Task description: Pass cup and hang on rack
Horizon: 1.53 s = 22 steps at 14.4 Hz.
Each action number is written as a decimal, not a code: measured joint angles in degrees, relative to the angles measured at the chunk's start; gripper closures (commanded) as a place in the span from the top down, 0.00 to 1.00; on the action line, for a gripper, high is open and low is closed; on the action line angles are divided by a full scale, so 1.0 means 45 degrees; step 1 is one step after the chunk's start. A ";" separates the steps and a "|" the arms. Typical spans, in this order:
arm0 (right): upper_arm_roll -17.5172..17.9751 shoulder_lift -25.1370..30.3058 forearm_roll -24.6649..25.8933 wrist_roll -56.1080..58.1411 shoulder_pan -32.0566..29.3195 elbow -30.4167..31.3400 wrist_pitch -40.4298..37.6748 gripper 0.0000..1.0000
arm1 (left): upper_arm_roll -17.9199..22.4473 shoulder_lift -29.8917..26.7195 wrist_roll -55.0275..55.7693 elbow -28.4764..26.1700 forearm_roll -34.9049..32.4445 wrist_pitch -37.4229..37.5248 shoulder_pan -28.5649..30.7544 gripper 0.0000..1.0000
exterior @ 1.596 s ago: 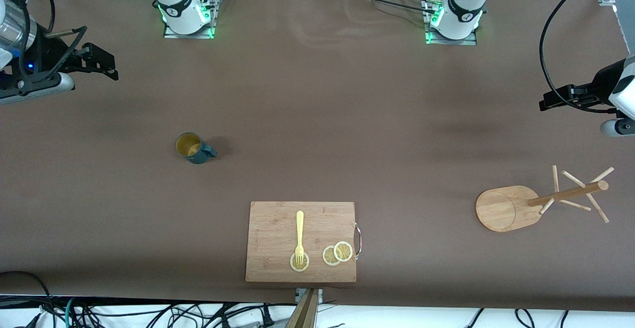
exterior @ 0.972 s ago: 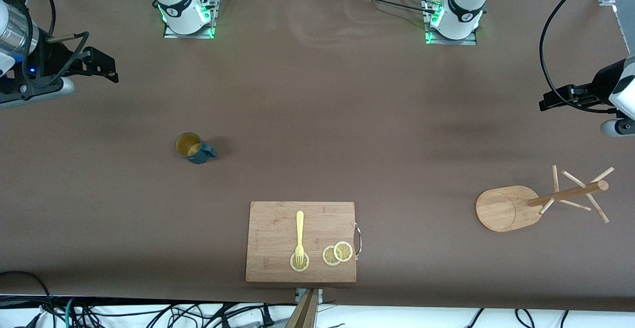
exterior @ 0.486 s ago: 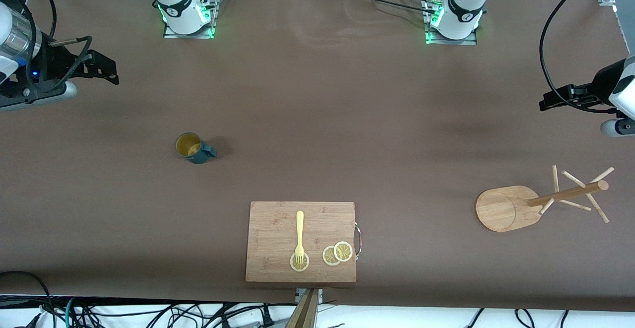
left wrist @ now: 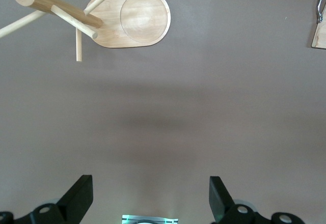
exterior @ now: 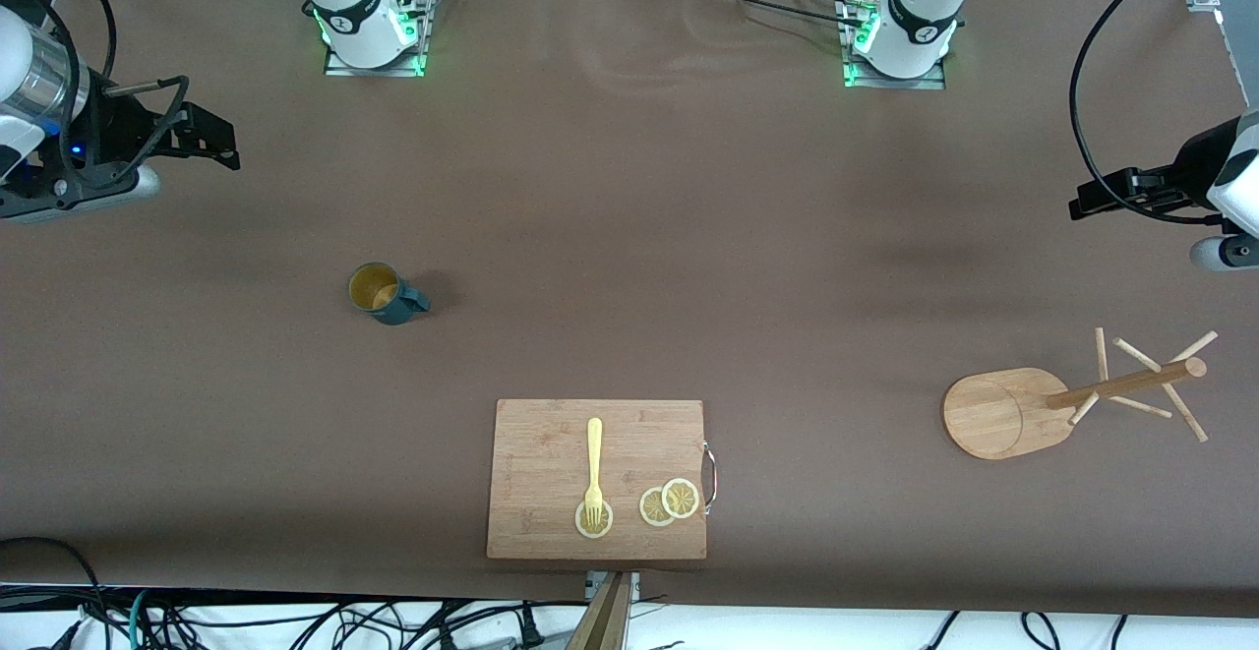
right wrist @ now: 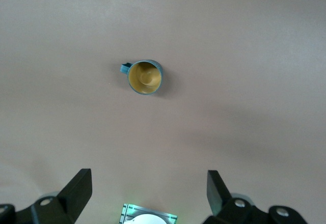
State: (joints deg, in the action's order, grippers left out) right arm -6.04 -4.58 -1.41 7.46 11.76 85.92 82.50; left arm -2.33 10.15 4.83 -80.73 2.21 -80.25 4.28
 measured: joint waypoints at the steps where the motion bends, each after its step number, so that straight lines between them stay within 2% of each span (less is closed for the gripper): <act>1: 0.0001 -0.0001 0.0001 0.0000 0.0000 0.0000 0.0000 1.00 | 0.0000 0.0000 0.0000 0.0000 0.0000 0.0000 0.0000 1.00; 22: 0.0048 -0.0142 0.0008 -0.0218 0.0207 -0.0053 0.0436 1.00 | 0.0000 0.0007 0.0000 0.0001 0.0000 0.0000 0.0000 1.00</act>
State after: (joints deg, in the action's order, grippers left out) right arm -5.83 -5.22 -1.38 6.47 12.69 85.69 84.46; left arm -2.33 10.18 4.83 -80.73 2.21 -80.25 4.28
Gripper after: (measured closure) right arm 0.000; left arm 0.000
